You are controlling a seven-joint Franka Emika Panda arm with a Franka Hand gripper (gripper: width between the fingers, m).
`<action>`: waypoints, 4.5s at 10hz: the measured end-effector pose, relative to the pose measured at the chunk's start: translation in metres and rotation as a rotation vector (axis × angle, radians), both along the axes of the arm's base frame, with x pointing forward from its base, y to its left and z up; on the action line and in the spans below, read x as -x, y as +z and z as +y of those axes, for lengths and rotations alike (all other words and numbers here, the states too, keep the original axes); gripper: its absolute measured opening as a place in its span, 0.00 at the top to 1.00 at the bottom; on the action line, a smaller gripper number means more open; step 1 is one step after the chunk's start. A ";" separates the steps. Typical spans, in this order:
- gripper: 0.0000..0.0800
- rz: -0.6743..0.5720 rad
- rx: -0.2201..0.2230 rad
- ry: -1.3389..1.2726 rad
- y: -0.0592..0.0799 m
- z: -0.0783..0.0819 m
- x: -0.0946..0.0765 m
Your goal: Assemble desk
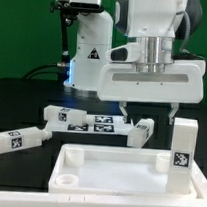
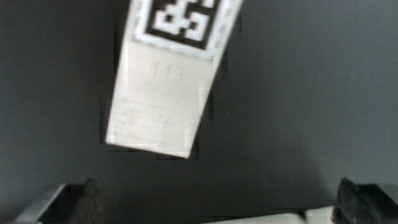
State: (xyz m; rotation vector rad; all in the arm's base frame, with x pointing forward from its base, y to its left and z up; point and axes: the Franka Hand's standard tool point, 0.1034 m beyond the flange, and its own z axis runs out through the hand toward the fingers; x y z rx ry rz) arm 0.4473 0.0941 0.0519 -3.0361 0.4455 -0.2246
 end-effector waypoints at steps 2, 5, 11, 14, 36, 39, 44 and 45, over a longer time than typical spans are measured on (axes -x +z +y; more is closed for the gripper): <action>0.19 -0.016 -0.015 -0.088 -0.001 -0.002 0.000; 0.19 0.093 -0.042 -0.127 -0.004 -0.021 0.001; 0.19 0.398 -0.149 -0.140 -0.001 -0.025 -0.003; 0.19 0.527 -0.230 0.015 -0.002 -0.032 -0.007; 0.19 0.875 -0.412 -0.275 -0.023 -0.012 0.012; 0.19 0.922 -0.461 -0.342 -0.034 -0.012 0.018; 0.19 0.864 -0.517 -0.168 -0.031 -0.015 0.003; 0.19 0.869 -0.514 -0.179 -0.031 -0.015 0.005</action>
Offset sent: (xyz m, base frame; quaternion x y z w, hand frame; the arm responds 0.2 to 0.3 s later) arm 0.0000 0.0000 0.0000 0.0000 0.0000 0.0650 0.9979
